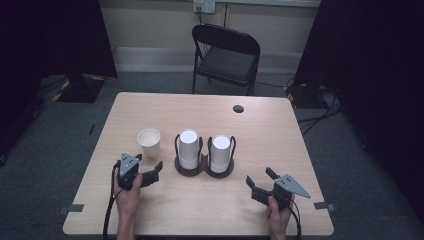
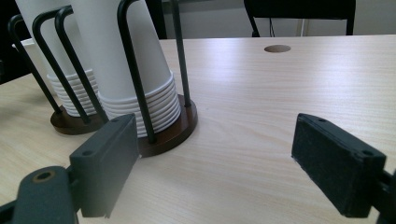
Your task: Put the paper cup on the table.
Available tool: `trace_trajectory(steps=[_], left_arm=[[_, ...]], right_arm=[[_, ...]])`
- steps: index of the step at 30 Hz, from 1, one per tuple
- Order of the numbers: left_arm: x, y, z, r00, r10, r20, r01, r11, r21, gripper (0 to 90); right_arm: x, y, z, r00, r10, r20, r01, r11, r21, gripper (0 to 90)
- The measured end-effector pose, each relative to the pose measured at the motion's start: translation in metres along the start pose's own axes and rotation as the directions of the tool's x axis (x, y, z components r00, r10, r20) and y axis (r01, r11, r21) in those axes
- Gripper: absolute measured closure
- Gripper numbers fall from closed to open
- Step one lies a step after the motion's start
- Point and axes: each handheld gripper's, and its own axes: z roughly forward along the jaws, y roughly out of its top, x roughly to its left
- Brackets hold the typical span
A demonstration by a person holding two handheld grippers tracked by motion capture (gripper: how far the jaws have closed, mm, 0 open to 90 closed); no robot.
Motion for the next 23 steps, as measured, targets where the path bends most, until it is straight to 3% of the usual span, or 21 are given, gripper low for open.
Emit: trace_trajectory(steps=[6,8,13,16,19,23], left_arm=[[-0.018,-0.008,-0.007,0.9998,0.013,0.013,-0.013,0.9999,-0.003,15.8],[-0.024,-0.013,-0.010,0.9998,-0.003,0.021,0.003,0.9999,-0.009,15.7],[-0.039,-0.027,-0.019,0.9997,0.022,0.013,-0.021,0.9993,-0.032,15.7],[-0.045,-0.032,-0.025,0.9984,0.055,-0.012,-0.055,0.9965,-0.063,15.5],[-0.048,-0.034,-0.028,0.9976,0.043,-0.055,-0.048,0.9935,-0.103,15.6],[-0.051,-0.036,-0.031,0.9942,0.072,-0.079,-0.082,0.9882,-0.130,15.3]], right_arm=[[0.000,0.000,0.000,1.0000,0.004,-0.002,-0.004,1.0000,-0.001,14.0],[-0.001,0.000,0.000,1.0000,0.004,-0.003,-0.004,1.0000,-0.002,14.0],[0.000,0.000,0.000,1.0000,0.003,0.000,-0.003,1.0000,-0.001,14.0],[0.000,0.000,0.000,1.0000,0.004,0.002,-0.004,1.0000,0.000,14.1],[0.000,0.000,0.000,1.0000,0.005,0.005,-0.005,1.0000,0.000,14.1],[0.000,0.000,0.001,0.9997,0.007,0.022,-0.007,0.9999,0.012,13.9]])
